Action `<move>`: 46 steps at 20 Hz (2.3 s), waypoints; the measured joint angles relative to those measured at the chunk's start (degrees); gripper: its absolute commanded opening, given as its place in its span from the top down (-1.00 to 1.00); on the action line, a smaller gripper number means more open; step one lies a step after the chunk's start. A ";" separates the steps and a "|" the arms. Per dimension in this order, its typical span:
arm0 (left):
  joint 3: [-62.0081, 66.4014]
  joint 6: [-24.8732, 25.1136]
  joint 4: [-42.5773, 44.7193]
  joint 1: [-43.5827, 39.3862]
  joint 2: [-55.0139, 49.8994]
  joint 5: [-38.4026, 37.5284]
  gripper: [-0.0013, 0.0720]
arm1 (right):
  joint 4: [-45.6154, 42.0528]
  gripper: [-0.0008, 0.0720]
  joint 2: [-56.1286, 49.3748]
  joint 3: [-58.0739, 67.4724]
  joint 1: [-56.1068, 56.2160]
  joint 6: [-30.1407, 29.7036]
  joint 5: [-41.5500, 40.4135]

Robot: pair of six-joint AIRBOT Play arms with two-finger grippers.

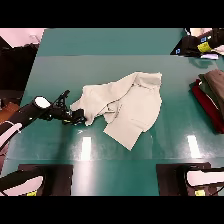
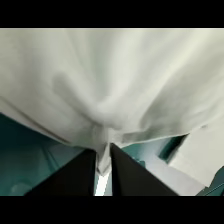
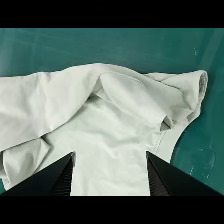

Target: Fold the shirts.

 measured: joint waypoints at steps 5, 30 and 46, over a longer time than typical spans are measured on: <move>5.25 1.14 0.52 -0.09 1.31 -2.27 0.90 | -0.11 -0.40 -0.07 -0.02 -0.85 -0.04 -0.83; 35.63 1.49 13.44 -0.09 7.98 -12.04 0.90 | 7.15 0.93 -18.99 -0.15 0.13 -3.98 -3.67; 79.87 1.25 20.63 -0.09 24.90 -4.83 0.90 | 4.61 0.94 34.29 0.68 -3.02 -7.21 -28.74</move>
